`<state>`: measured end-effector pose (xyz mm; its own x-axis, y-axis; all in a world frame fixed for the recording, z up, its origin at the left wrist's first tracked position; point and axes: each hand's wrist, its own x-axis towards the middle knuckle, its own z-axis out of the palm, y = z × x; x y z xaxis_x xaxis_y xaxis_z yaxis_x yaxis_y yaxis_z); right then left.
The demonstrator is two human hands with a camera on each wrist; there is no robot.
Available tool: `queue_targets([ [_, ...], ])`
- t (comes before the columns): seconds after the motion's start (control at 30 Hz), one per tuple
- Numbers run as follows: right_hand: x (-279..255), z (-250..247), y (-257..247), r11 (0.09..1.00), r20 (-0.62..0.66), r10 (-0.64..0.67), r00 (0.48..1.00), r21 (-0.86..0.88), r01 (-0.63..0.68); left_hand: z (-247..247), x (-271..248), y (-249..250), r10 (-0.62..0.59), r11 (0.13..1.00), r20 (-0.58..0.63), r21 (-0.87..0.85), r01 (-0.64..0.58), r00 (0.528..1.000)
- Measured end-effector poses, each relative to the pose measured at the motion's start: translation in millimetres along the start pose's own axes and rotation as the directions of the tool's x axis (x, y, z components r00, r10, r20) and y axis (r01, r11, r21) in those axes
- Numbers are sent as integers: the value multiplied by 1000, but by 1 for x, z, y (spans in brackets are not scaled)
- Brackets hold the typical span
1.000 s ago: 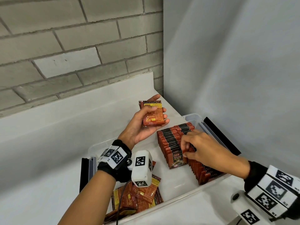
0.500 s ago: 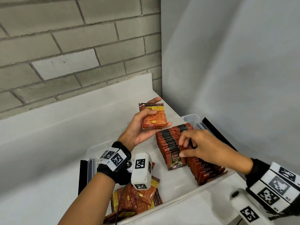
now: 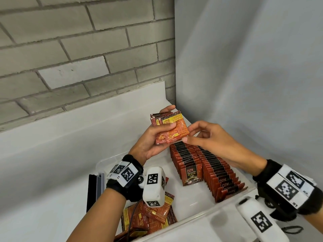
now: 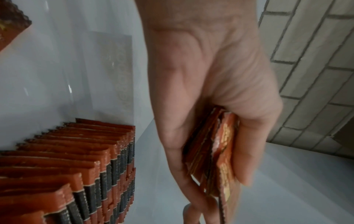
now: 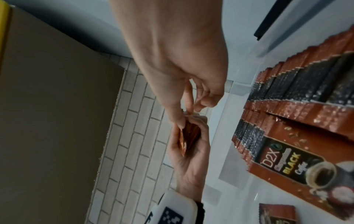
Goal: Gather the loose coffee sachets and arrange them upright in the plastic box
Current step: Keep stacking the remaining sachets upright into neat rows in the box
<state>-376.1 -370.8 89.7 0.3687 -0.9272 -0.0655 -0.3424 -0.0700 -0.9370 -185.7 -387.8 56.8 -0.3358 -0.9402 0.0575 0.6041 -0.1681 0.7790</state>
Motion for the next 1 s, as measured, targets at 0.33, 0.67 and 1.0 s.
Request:
queue_targets([
  [0.33, -2, 1, -10, 902, -146, -56, 988, 417, 113, 4, -1, 1, -92, 996, -54, -1, 92, 994],
  [0.67, 2, -5, -7, 964, -280, -190, 941, 128, 233, 5, 0, 3, -86, 988, -42, -133, 80, 995],
  [1.0, 2, -3, -8, 969, -179, -68, 982, 222, 107, 5, -2, 3, -33, 996, -36, -85, 30, 999],
])
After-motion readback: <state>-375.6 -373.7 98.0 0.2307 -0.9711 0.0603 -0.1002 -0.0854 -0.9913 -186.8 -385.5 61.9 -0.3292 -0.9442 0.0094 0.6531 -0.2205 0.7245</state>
